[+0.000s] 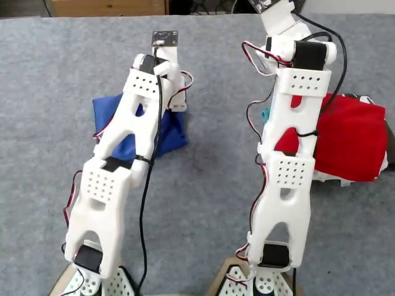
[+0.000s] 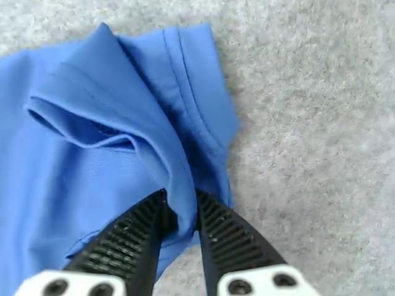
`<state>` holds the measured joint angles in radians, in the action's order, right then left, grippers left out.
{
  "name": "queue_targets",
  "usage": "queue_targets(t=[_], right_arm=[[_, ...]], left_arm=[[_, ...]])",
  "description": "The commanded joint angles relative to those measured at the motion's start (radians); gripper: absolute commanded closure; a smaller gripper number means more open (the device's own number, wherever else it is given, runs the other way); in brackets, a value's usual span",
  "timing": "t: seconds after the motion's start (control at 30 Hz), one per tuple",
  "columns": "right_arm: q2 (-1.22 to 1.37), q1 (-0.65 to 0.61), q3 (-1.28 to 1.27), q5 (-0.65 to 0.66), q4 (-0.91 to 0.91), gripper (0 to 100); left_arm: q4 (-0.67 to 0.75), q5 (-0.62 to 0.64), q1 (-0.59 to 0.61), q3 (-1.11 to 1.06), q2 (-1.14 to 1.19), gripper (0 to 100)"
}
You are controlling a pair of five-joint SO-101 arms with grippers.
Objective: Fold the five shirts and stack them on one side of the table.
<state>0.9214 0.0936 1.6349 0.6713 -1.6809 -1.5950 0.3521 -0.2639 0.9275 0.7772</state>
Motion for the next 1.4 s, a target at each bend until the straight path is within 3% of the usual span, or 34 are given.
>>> queue_targets(t=[0.0,0.27,0.47,0.57,0.7,0.87,1.1,1.37], right_arm=[[-0.064,0.011,0.038,0.011,0.02,98.5],[-0.062,0.006,0.036,0.011,0.018,98.5],[-0.059,-0.003,0.03,0.011,0.015,98.5],[-0.045,-0.014,0.03,0.011,0.017,98.4],[0.001,-0.064,0.03,0.052,0.0,98.3],[0.093,-0.247,0.03,0.035,-0.028,98.5],[0.278,-0.497,0.036,-0.183,0.026,98.5],[0.338,-0.582,0.036,-0.35,0.041,98.5]], left_arm=[[0.012,0.017,-0.025,0.107,0.031,97],[0.009,0.017,-0.001,0.303,0.14,96],[-0.057,0.017,0.027,0.433,0.161,67],[-0.083,0.012,0.073,0.51,0.152,76],[-0.155,0.018,0.249,0.705,0.163,98],[-0.146,0.009,0.44,0.653,0.292,97],[-0.028,0.009,0.527,0.731,0.574,97],[0.008,0.017,0.567,0.739,0.552,97]])
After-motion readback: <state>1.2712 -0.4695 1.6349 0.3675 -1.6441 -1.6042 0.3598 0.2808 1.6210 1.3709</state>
